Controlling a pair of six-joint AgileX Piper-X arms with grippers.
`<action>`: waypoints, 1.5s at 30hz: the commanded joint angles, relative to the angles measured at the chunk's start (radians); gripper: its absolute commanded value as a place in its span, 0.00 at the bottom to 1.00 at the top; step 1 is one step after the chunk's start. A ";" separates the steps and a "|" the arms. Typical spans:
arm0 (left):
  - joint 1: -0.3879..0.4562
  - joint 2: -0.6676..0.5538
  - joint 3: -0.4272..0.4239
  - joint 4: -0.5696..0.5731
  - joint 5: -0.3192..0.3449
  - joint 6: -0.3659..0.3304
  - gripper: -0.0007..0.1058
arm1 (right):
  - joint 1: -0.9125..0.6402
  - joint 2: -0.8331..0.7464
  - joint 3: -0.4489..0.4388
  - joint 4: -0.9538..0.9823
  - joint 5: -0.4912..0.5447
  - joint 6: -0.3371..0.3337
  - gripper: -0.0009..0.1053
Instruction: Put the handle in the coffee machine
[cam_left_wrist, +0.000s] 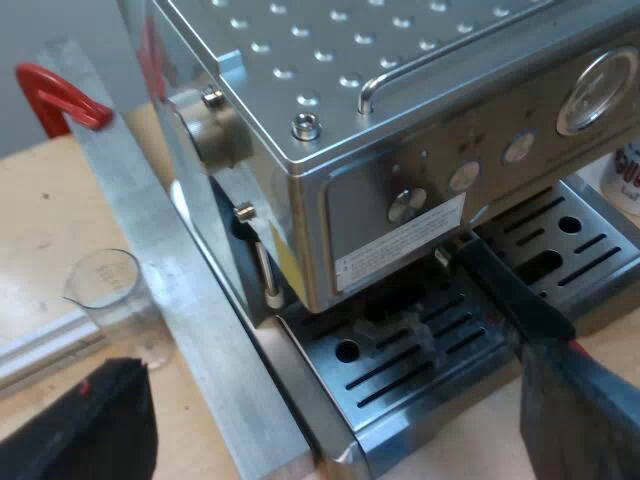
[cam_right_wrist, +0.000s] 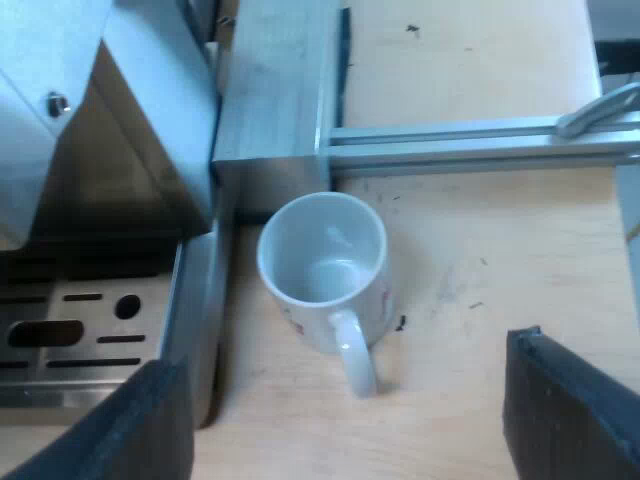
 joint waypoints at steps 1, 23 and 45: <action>0.002 -0.068 -0.010 -0.010 -0.044 -0.018 0.72 | -0.141 -0.064 -0.009 0.055 -0.010 -0.142 0.63; 0.002 -0.620 0.272 0.027 -0.091 -0.018 0.72 | -0.182 -0.493 0.002 0.102 -0.186 -0.181 0.63; 0.002 -0.845 0.323 0.206 -0.091 0.066 0.72 | -0.174 -0.742 0.139 0.265 -0.385 -0.156 0.63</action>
